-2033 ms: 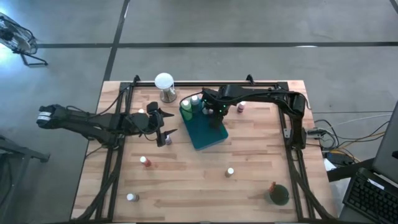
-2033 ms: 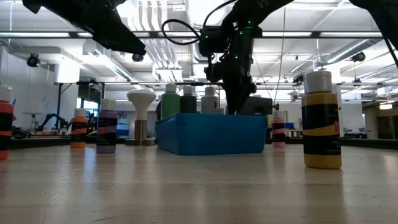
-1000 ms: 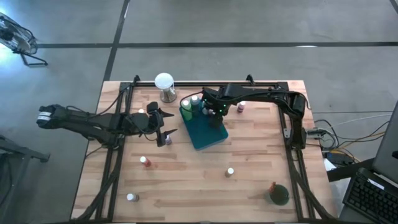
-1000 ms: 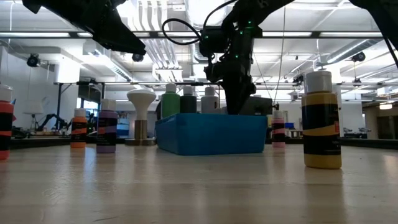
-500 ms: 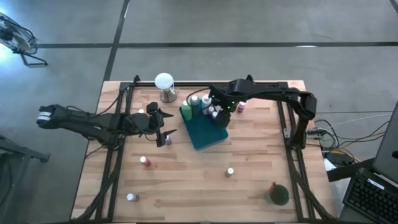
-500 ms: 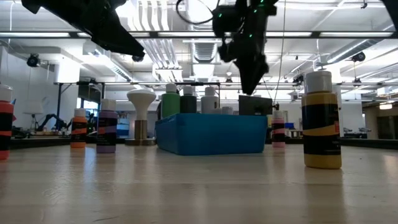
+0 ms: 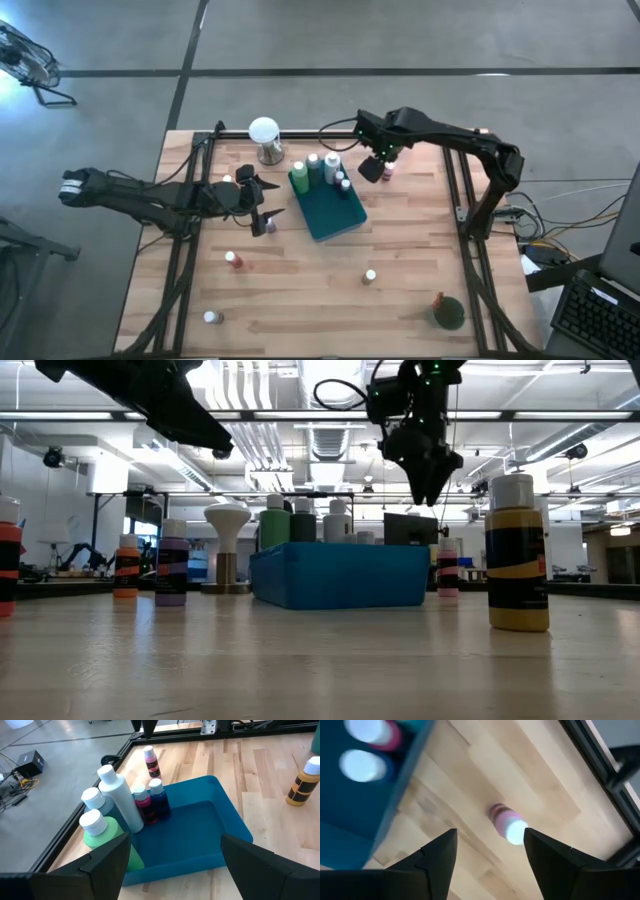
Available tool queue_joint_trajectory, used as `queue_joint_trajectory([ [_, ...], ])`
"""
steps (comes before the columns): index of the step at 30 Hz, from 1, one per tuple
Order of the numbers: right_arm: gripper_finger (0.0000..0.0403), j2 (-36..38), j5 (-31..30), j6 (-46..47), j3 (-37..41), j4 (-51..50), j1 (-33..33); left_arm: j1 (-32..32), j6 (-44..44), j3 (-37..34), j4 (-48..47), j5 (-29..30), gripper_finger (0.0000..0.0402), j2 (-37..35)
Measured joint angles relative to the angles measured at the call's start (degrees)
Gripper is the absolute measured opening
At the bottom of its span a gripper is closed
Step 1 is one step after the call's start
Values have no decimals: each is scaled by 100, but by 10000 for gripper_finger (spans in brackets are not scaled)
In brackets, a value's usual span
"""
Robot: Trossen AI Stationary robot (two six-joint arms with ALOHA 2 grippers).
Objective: Pick & Place Paint Supplies
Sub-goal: Put the light pink paint bottle into the blue bin
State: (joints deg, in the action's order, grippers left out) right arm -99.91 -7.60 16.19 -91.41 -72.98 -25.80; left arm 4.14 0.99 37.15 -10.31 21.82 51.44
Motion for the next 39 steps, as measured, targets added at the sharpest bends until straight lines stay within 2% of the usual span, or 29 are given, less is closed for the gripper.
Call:
queue_joint_trajectory([
  [8, 243, 19, -2, -11, 598, 60, -343, 0, 0, 0, -2, 2, 314, 0],
  [14, 253, 232, 12, -58, 1275, 623, -571, 2, -50, 0, -4, 0, 314, 0],
  [19, 256, 463, 353, -120, 1664, 1092, -723, 2, -73, 0, -2, 0, 314, 0],
  [27, 237, 454, 461, -187, 1991, 1483, -881, 1, -150, 0, 0, 2, 314, 0],
  [39, 211, 435, 461, -293, 2041, 1683, -892, 1, -151, 0, 9, 2, 314, 0],
])
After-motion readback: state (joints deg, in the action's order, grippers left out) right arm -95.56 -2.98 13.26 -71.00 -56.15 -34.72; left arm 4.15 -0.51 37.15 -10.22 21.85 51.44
